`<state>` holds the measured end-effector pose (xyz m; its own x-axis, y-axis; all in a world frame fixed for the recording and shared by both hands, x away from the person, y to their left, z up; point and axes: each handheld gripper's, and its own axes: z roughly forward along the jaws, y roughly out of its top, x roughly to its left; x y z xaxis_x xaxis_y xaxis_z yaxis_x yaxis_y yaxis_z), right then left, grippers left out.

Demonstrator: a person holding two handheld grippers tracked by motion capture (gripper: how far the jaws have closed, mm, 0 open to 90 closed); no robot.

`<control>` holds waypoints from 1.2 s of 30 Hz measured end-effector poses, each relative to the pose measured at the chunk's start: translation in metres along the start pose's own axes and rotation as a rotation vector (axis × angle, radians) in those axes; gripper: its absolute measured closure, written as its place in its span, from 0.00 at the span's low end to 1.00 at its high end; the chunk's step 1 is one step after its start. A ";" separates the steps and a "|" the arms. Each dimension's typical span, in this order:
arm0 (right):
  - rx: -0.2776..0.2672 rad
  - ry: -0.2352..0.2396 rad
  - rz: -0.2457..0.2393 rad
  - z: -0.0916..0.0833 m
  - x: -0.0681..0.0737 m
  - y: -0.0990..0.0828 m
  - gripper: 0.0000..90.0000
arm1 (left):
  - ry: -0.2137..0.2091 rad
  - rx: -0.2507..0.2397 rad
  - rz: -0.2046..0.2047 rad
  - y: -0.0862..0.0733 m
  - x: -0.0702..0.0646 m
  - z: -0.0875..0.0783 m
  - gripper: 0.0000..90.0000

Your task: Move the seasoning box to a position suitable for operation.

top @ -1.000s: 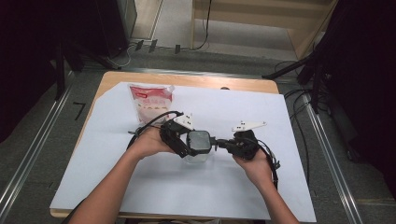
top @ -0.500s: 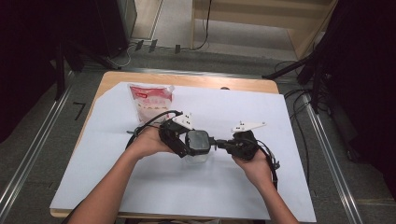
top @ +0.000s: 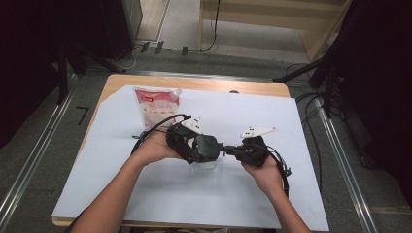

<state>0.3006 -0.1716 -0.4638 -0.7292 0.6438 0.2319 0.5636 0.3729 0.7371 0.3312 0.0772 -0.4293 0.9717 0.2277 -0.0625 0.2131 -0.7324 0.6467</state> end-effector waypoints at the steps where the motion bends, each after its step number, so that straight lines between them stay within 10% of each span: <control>1: 0.000 -0.001 -0.001 0.000 0.000 0.000 1.00 | 0.001 -0.004 0.005 0.000 0.000 -0.001 0.20; 20: 0.004 0.005 0.004 0.000 0.002 -0.001 1.00 | -0.014 -0.056 -0.061 0.013 -0.003 -0.006 0.22; 21: 0.004 0.005 0.004 0.000 0.002 -0.001 1.00 | -0.074 -0.085 -0.070 0.012 -0.002 -0.008 0.24; 22: 0.003 0.003 0.002 0.001 0.002 -0.001 1.00 | -0.110 -0.118 -0.092 0.012 0.000 -0.010 0.48; 36: 0.034 0.032 -0.027 0.011 0.010 -0.001 1.00 | -0.054 -0.090 -0.073 0.014 -0.004 -0.015 0.66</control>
<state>0.2967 -0.1584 -0.4694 -0.7558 0.6118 0.2331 0.5563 0.4124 0.7214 0.3291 0.0754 -0.4090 0.9587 0.2414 -0.1506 0.2755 -0.6542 0.7044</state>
